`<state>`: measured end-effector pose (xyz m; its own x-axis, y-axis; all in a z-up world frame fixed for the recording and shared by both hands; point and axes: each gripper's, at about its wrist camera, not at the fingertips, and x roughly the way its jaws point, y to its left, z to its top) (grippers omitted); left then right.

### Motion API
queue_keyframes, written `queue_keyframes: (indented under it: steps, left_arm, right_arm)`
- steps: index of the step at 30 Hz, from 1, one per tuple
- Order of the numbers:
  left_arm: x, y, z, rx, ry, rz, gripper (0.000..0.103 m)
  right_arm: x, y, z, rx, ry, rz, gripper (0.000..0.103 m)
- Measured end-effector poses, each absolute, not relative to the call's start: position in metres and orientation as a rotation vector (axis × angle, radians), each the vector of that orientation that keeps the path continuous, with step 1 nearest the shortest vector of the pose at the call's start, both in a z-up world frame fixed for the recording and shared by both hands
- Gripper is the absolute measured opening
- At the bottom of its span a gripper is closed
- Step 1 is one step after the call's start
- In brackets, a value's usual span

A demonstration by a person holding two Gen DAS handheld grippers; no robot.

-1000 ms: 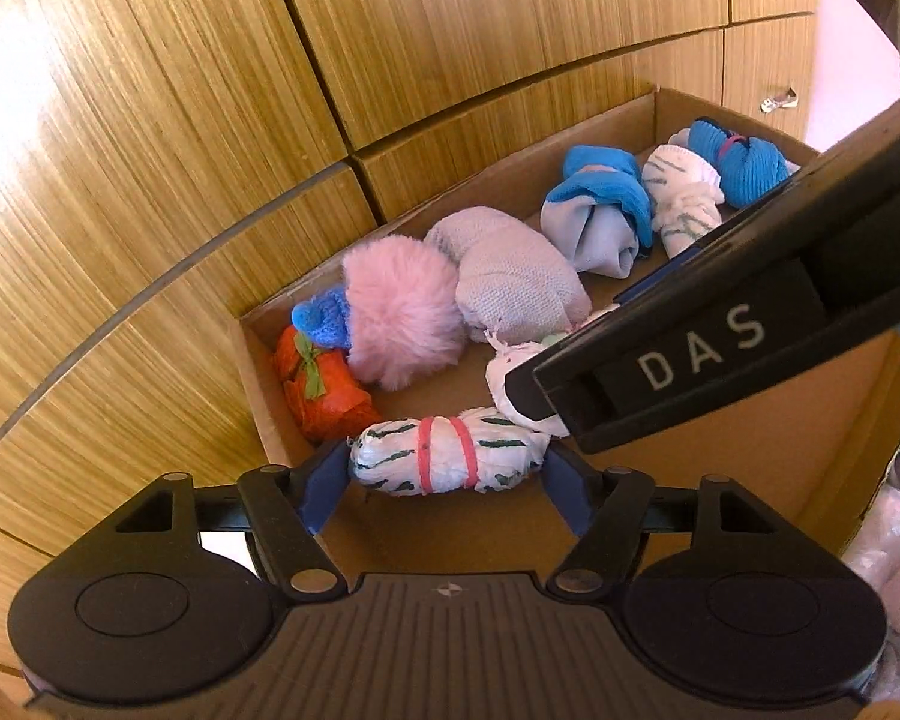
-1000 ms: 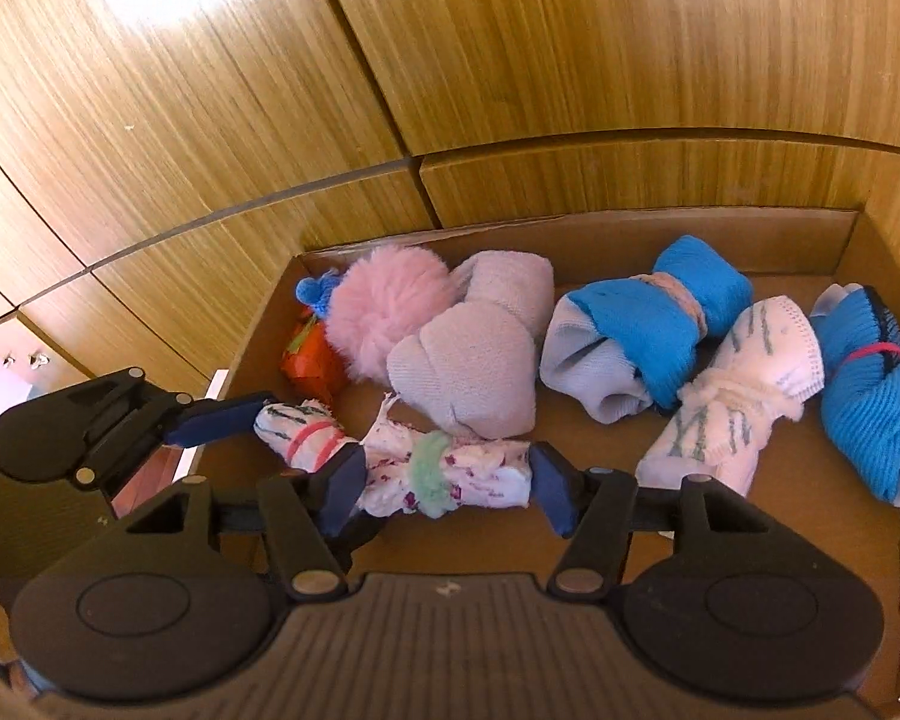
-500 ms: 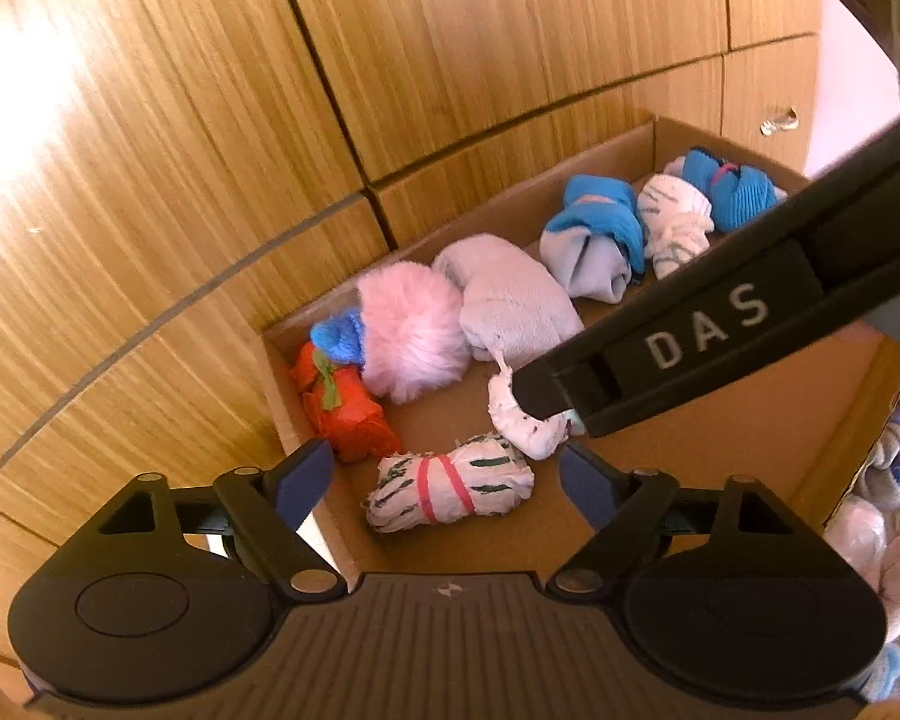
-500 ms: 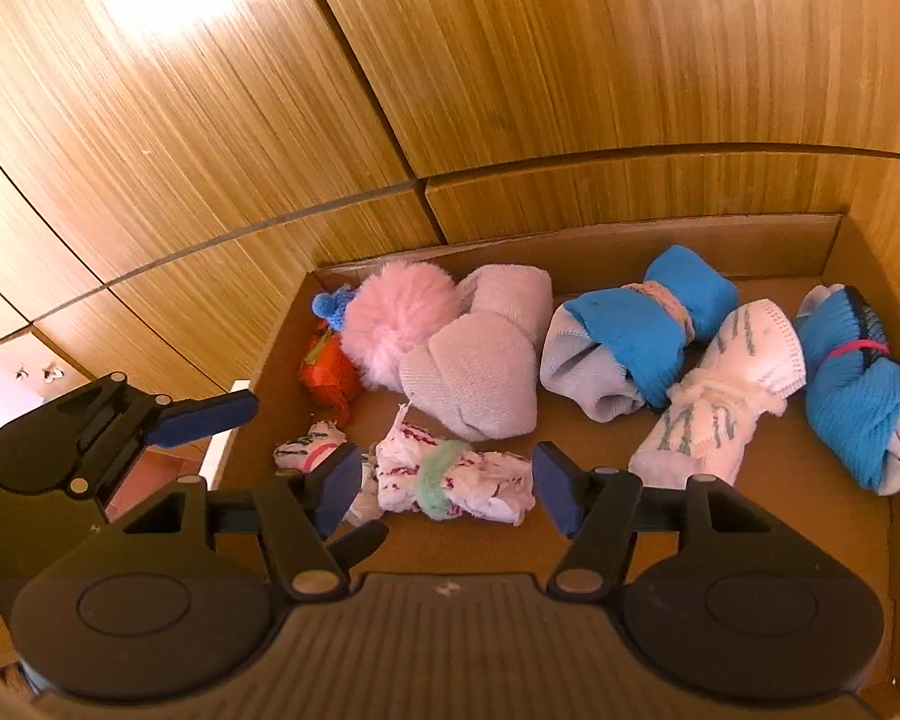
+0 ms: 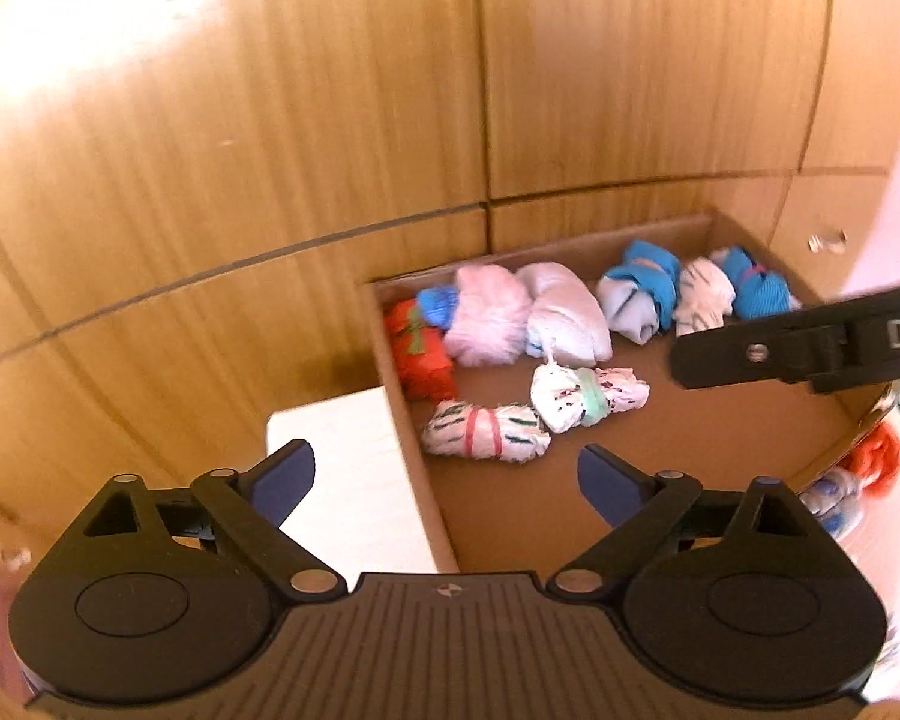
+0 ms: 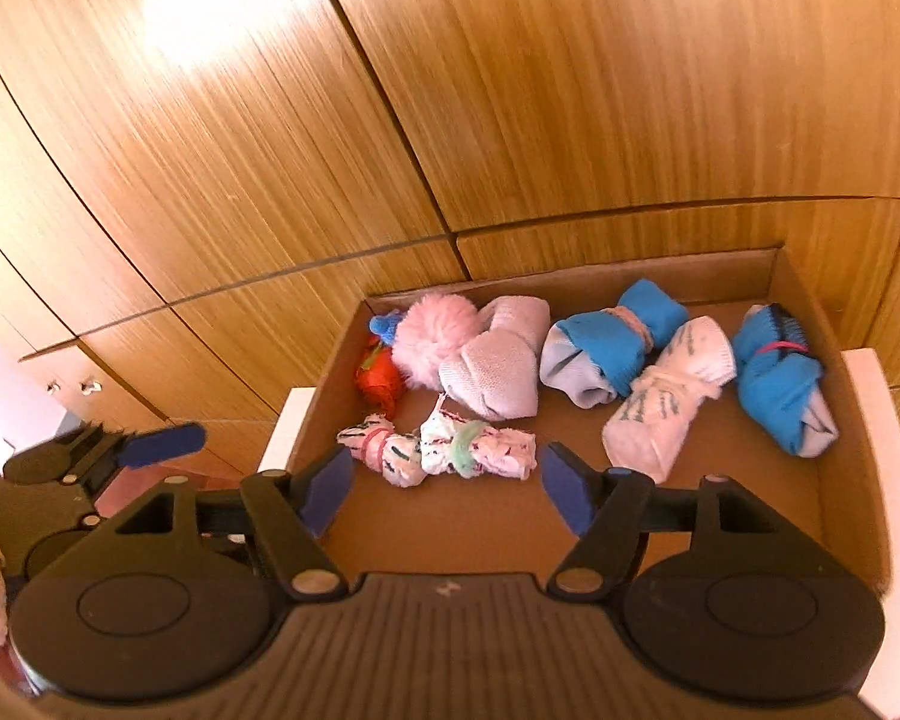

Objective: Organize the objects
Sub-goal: 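Withdraw both tools from the box back over the sock pile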

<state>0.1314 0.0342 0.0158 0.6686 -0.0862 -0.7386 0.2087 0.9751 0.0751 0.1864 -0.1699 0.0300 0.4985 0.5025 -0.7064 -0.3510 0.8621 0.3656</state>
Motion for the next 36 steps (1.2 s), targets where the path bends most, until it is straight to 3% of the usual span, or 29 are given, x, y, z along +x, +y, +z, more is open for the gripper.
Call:
queue_keyframes:
  steps: [17, 28, 36]
  left_arm:
    - [0.034, 0.028, 0.015, 0.062, 0.770, -0.124, 0.099]
    - [-0.035, 0.041, -0.022, 0.102, 0.720, -0.149, 0.100]
    - [-0.037, 0.032, -0.047, 0.137, 0.716, -0.203, 0.100]
  right_arm:
    - [0.055, -0.203, 0.050, 0.098, 0.727, 0.549, 0.075]
    - [-0.016, -0.240, 0.006, -0.001, 0.629, 0.455, 0.075]
    - [-0.022, -0.243, -0.025, -0.112, 0.614, 0.451, 0.070]
